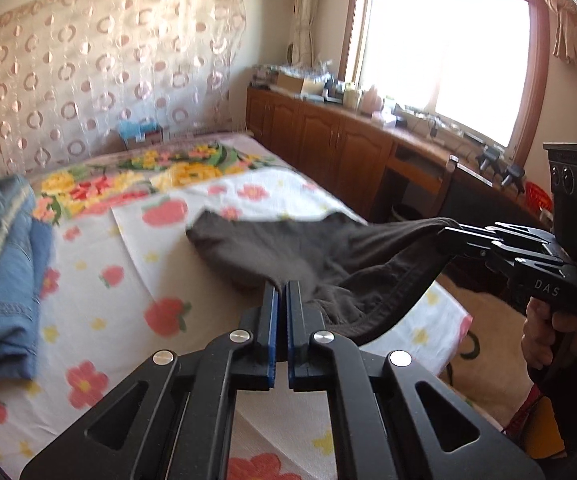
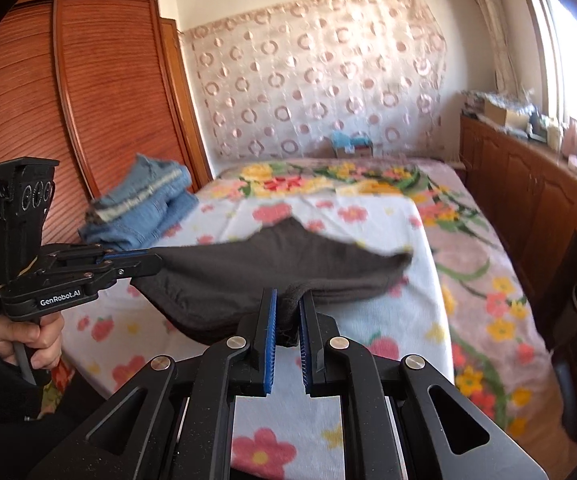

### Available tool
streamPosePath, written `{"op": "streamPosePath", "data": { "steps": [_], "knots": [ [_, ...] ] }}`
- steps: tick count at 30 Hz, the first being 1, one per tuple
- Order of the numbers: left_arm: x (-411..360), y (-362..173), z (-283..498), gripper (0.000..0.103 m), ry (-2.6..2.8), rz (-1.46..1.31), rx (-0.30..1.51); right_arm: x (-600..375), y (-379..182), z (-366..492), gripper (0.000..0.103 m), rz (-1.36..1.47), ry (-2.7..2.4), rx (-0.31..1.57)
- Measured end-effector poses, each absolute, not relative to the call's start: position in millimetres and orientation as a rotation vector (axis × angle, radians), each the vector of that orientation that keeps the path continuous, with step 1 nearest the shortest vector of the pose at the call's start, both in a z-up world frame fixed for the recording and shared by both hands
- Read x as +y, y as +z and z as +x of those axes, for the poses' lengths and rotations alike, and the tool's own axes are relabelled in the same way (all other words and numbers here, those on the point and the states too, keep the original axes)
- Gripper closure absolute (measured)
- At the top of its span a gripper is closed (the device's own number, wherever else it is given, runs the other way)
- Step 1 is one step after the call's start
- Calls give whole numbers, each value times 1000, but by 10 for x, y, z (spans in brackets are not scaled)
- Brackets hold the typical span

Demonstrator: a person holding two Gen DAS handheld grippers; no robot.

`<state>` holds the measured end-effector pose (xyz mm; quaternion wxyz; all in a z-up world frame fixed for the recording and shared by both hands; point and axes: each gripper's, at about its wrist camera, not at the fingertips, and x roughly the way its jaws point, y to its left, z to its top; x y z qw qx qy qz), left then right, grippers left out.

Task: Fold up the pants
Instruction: 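Lift the hem with both grippers and fold it over toward the waistband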

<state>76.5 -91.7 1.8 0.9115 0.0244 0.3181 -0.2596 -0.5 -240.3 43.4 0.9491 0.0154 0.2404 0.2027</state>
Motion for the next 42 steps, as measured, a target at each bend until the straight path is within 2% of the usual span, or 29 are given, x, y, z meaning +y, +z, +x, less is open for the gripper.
{"op": "streamPosePath", "data": {
  "steps": [14,21,27,31,34,42],
  "knots": [
    [-610,914,789,99,-472,48,472,-2240,1271,-81,93,-57,497,306],
    [-440,908,1153,99,-401,87,482,-2145,1225,468,93,-104,535,355],
    [-253,1003,1621,99,-266,132,452,-1977,1478,1206,93,-142,497,381],
    [-187,1120,1761,99,-247,123,429,-1762,1631,1367,93,-152,484,354],
    [-133,1052,1722,99,-244,116,432,-1710,1482,1326,93,-133,509,357],
    [-84,37,1351,99,-268,118,616,-1609,390,1167,93,-165,556,577]
  ]
}}
